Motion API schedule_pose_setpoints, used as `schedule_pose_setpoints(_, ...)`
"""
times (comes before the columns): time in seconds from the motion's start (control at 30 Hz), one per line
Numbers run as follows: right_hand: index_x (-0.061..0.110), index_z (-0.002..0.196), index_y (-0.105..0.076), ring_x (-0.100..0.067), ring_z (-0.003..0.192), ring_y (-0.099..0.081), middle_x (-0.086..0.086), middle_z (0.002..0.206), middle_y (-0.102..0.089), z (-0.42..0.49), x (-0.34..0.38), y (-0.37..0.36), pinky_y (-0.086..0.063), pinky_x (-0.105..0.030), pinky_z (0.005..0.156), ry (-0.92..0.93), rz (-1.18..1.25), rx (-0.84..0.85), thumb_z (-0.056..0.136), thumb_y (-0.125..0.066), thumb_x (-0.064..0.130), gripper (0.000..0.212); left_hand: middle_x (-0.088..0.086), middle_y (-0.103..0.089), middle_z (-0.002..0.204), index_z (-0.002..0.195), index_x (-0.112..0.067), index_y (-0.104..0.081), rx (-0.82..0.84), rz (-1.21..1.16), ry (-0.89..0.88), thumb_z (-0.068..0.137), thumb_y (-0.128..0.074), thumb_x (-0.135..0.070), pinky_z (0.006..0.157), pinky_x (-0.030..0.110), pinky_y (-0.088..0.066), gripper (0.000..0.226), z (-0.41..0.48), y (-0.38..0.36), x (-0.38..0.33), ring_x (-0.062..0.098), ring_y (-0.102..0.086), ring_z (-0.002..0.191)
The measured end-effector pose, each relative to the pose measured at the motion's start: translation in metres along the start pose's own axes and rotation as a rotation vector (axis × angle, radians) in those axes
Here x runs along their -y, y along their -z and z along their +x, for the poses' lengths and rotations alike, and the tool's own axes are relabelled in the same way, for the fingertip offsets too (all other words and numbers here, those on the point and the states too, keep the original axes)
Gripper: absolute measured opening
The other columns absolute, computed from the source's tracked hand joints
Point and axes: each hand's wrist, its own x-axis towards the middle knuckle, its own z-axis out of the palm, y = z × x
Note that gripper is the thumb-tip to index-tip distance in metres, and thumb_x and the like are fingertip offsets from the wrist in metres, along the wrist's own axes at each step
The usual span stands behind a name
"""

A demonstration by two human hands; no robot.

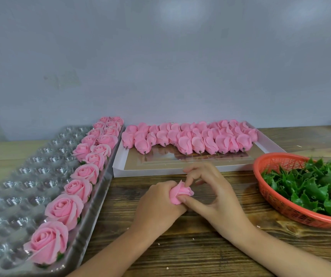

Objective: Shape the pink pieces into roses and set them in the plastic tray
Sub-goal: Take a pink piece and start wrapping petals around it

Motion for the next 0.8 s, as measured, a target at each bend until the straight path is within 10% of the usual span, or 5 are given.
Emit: schedule_pose_setpoints(0.8,0.018,0.095,-0.066,-0.006,0.13,-0.047,0.014,0.111,-0.066,-0.0025,0.0002,0.0021,-0.038,-0.034,0.105,0.231,-0.235,0.164,0.098,-0.057,0.025,0.011,-0.009,-0.069,0.079,0.083,-0.032,-0.067,0.201,0.009,-0.001,0.08,-0.064,-0.05,0.079,0.037,-0.053,0.018,0.0053,0.0072,-0.0037,0.004,-0.063,0.078)
